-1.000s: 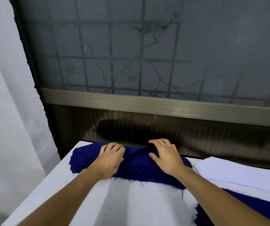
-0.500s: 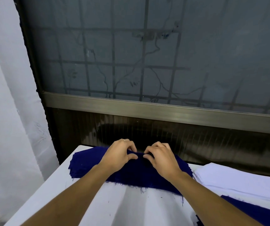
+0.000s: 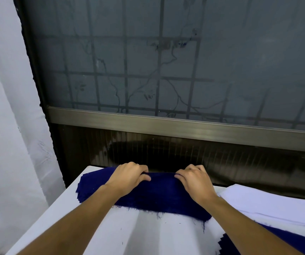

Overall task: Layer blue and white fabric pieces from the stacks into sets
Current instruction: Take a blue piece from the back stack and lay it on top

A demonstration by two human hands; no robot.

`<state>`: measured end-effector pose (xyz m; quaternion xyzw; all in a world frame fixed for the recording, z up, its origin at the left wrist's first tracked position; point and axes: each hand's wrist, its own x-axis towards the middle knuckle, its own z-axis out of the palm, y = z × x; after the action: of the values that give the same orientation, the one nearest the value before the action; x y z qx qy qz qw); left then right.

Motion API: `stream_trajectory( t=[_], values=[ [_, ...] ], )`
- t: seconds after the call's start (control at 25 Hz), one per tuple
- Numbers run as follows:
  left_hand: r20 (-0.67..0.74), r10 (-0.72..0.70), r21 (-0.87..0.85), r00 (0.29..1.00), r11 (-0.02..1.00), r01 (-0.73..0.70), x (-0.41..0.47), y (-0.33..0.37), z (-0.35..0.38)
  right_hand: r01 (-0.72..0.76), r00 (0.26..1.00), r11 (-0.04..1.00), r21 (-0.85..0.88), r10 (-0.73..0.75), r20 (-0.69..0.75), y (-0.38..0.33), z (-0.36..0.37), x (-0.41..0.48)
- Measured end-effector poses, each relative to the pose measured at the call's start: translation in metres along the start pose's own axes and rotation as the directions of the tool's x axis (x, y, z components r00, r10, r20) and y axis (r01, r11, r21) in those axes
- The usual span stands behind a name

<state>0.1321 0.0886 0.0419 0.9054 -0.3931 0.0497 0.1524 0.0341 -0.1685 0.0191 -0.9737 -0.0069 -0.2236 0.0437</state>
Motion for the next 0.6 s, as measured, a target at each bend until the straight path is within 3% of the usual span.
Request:
stream_trajectory(
  t=[0.16,0.24,0.4,0.6],
  values=[
    [0.111,-0.056,0.119,0.992,0.992,0.042,-0.018,-0.032,-0.019,-0.059,0.998,0.998,0.03,0.058,0.039,0.017,-0.01,-0.01],
    [0.128,-0.125,0.095,0.984,0.989,0.113,-0.031,-0.048,-0.031,-0.115,0.993,0.99,0.083,0.112,0.037,0.023,-0.017,-0.016],
    [0.02,-0.242,-0.117,0.97,0.963,0.242,-0.049,-0.058,-0.052,-0.218,0.973,0.935,0.28,0.23,-0.01,0.02,-0.035,-0.016],
    [-0.076,-0.298,-0.152,0.951,0.947,0.285,-0.062,-0.044,-0.08,-0.293,0.941,0.823,0.486,0.339,-0.007,0.021,-0.071,-0.02]
  ],
)
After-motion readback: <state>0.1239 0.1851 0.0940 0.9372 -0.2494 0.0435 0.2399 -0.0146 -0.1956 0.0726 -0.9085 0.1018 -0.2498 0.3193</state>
